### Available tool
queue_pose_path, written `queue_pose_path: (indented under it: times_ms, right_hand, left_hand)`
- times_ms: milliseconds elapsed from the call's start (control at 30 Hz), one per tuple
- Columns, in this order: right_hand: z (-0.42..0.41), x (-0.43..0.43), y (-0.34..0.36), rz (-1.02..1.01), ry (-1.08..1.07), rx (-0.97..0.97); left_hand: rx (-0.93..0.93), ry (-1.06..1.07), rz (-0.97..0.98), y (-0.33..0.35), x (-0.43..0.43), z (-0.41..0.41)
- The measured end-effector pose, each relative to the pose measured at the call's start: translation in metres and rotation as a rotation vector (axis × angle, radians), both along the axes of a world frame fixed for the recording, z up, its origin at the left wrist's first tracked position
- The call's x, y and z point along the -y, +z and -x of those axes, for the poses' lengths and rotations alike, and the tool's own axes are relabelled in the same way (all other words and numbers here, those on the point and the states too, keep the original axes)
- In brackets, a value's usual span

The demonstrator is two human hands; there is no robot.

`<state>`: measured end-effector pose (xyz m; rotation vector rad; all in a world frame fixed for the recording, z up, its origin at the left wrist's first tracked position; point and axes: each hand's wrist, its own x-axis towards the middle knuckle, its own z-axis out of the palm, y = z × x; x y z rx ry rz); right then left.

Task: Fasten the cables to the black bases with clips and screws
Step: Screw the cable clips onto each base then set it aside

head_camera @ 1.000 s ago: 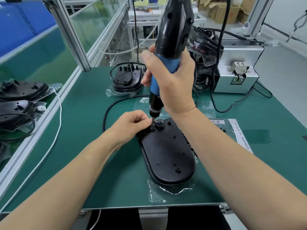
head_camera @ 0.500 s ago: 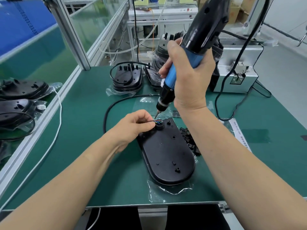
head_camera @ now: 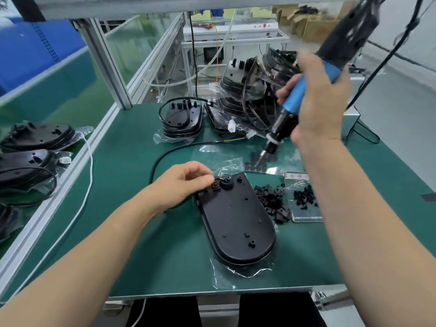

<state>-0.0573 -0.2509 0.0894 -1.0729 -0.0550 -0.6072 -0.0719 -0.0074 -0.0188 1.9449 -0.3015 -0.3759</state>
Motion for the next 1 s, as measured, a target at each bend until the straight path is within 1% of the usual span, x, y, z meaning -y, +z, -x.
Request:
queue_pose_path:
  times_ms: [100, 167, 267, 367, 467, 567, 600, 700, 733, 767, 800, 833, 867, 900, 933, 967, 1000]
  right_hand:
    - [-0.01, 0.048, -0.008, -0.073, -0.092, -0.16]
    - [-0.017, 0.081, -0.022, -0.153, -0.132, -0.324]
    - [-0.025, 0.124, -0.053, -0.257, -0.171, -0.54]
    - [-0.024, 0.15, -0.083, -0.219, -0.198, -0.707]
    - [-0.02, 0.164, -0.104, -0.141, -0.193, -0.813]
    - [-0.022, 0.172, -0.117, -0.066, -0.203, -0.875]
    - [-0.023, 0.173, -0.12, 0.059, -0.239, -0.916]
    - [-0.023, 0.172, -0.124, 0.753, -0.415, -1.101]
    - [-0.022, 0.171, -0.124, 0.918, -0.452, -1.126]
    - [-0.021, 0.169, -0.123, 1.029, -0.489, -1.143]
    - [-0.02, 0.167, -0.121, 1.118, -0.548, -1.135]
    - [-0.019, 0.163, -0.118, 1.185, -0.636, -1.078]
    - [-0.019, 0.156, -0.115, 1.241, -0.74, -0.96]
    - [-0.019, 0.144, -0.111, 1.291, -0.824, -0.796]
    - [-0.019, 0.127, -0.107, 1.333, -0.843, -0.601]
    - [-0.02, 0.106, -0.102, 1.361, -0.747, -0.408]
    - [-0.021, 0.082, -0.1, 1.393, -0.542, -0.256]
  left_hand:
    - [0.07, -0.035, -0.119, 0.0, 0.005, 0.004]
    - [0.114, -0.029, -0.157, 0.002, 0.009, 0.006]
    - [0.245, -0.012, -0.228, 0.002, 0.015, 0.008]
    - [0.297, -0.036, -0.245, 0.006, 0.015, 0.007]
    - [0.246, -0.091, -0.296, 0.014, 0.007, -0.001]
    - [0.177, -0.13, -0.323, 0.02, 0.001, -0.007]
    - [0.156, -0.141, -0.319, 0.022, 0.001, -0.008]
    - [0.062, -0.152, -0.256, 0.023, 0.002, -0.01]
    - [0.033, -0.146, -0.234, 0.022, 0.003, -0.01]
    - [0.015, -0.142, -0.223, 0.021, 0.003, -0.011]
    - [0.004, -0.142, -0.218, 0.019, 0.002, -0.011]
    - [-0.004, -0.147, -0.213, 0.018, 0.002, -0.011]
    - [-0.009, -0.152, -0.206, 0.016, 0.001, -0.011]
    - [-0.016, -0.153, -0.193, 0.015, 0.0, -0.011]
    - [-0.025, -0.151, -0.174, 0.014, -0.001, -0.012]
    - [-0.034, -0.15, -0.152, 0.014, -0.001, -0.012]
    - [-0.035, -0.154, -0.134, 0.014, -0.001, -0.012]
